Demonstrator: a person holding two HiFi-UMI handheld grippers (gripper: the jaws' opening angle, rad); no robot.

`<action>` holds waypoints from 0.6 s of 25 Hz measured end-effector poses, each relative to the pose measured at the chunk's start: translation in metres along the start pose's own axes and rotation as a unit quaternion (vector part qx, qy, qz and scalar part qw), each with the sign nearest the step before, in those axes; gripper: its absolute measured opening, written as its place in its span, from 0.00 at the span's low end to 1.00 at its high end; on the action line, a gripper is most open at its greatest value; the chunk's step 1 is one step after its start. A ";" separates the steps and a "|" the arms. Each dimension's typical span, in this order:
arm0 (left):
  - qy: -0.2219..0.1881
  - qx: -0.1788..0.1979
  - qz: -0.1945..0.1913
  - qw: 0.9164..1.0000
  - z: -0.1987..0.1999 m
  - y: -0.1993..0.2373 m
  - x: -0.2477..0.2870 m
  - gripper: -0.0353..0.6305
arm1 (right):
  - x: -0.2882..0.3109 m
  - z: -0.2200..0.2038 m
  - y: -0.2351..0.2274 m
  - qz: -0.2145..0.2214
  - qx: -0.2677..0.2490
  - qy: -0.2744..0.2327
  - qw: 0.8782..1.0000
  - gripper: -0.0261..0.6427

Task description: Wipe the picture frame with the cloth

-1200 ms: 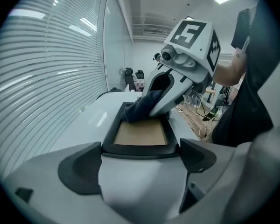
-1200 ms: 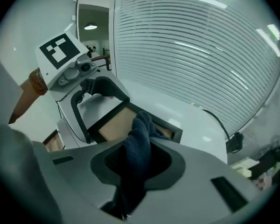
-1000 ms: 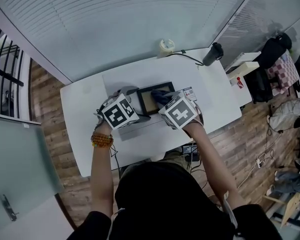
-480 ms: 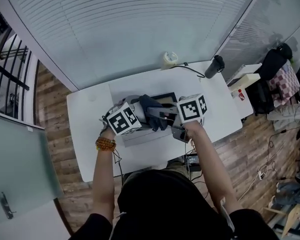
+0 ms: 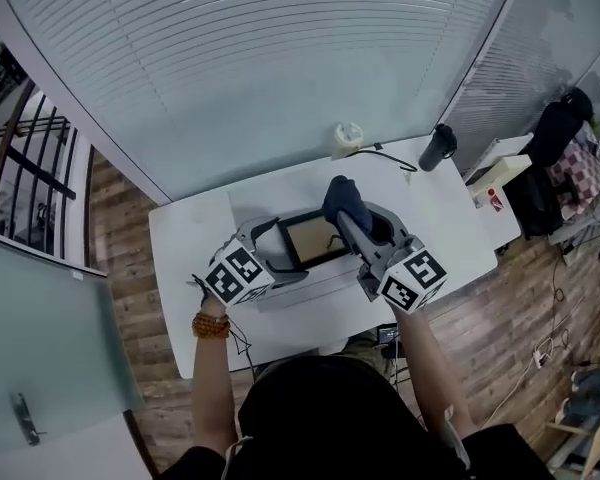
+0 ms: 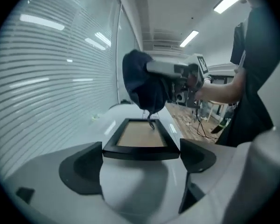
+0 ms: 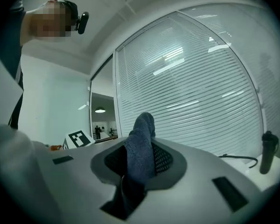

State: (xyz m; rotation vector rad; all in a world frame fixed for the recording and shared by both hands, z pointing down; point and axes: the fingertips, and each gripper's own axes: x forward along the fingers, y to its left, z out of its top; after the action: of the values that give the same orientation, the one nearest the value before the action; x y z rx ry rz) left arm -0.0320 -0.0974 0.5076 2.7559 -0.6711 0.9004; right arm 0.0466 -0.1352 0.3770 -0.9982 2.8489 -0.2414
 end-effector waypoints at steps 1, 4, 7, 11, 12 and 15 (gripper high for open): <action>0.033 0.004 -0.013 0.999 -0.012 -0.002 0.006 0.83 | 0.000 -0.002 0.000 0.000 0.001 0.001 1.000 0.12; 0.084 0.021 -0.013 0.996 -0.030 -0.002 0.009 0.83 | -0.002 -0.001 -0.001 -0.010 -0.029 0.004 1.000 0.12; -0.010 0.003 0.016 1.000 0.005 0.006 -0.007 0.83 | -0.005 0.007 -0.003 -0.040 -0.089 -0.005 0.995 0.12; -0.191 -0.013 0.098 0.977 0.079 0.016 -0.054 0.82 | -0.006 0.021 0.007 -0.075 -0.168 -0.024 0.983 0.12; -0.232 -0.008 0.138 0.963 0.095 0.020 -0.068 0.82 | -0.005 0.024 0.011 -0.081 -0.178 -0.030 0.980 0.12; -0.335 -0.008 0.247 0.909 0.125 0.022 -0.104 0.26 | -0.004 0.023 0.018 -0.096 -0.195 -0.035 0.975 0.12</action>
State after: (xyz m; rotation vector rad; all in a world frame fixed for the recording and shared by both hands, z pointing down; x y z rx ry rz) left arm -0.0523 -0.1145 0.3456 2.9013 -1.5198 -0.0533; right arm 0.0419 -0.1213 0.3509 -1.3204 2.7926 0.3489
